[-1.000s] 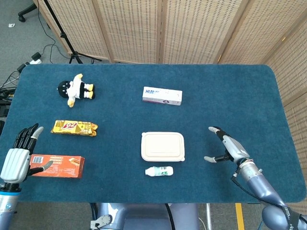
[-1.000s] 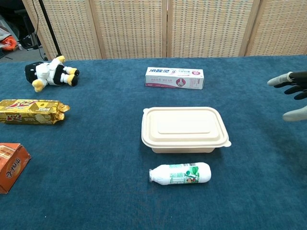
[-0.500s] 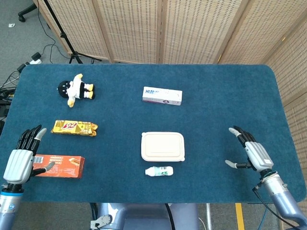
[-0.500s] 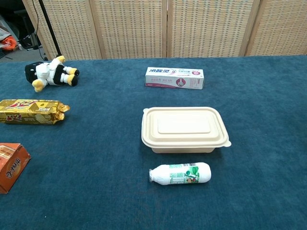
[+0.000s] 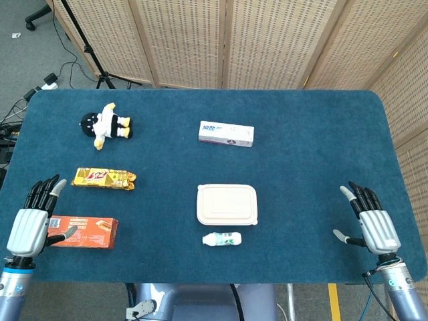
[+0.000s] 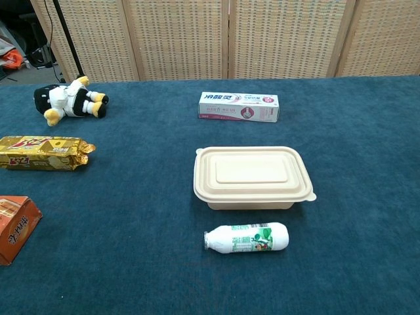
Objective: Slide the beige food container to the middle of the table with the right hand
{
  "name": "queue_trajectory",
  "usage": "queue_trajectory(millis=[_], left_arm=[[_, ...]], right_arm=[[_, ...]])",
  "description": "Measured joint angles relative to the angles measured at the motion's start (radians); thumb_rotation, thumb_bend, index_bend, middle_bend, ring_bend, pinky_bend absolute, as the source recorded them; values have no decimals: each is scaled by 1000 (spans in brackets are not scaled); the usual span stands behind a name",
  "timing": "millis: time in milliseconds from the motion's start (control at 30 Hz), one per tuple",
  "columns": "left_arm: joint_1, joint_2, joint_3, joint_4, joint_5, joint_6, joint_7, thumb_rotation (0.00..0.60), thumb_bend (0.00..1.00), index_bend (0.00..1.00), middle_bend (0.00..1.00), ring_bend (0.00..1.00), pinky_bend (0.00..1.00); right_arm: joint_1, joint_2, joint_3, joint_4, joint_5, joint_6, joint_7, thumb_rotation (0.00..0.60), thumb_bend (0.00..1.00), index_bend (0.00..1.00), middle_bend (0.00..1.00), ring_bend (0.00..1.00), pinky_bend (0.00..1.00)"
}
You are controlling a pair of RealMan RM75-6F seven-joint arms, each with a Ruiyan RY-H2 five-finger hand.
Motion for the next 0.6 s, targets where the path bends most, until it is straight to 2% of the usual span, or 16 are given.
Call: queue_trajectory(millis=[133,433,600], left_arm=[[0,-1,0,1,3,3,1,600,110,0,0,0,2],[-1,-2,7,-2,16,3,5,600,110,0,0,0,2],[-1,-1,7,-4,14,3,3,600,110,0,0,0,2]], right_arm=[[-6,0,4,-2,-2,19,-17,600,234,74,0,0,42],[-44,7,18,-39,-29,136,-144,600,234,74,0,0,42],[-52,11,18,-56,-24,125,-167,600,234,74,0,0,42]])
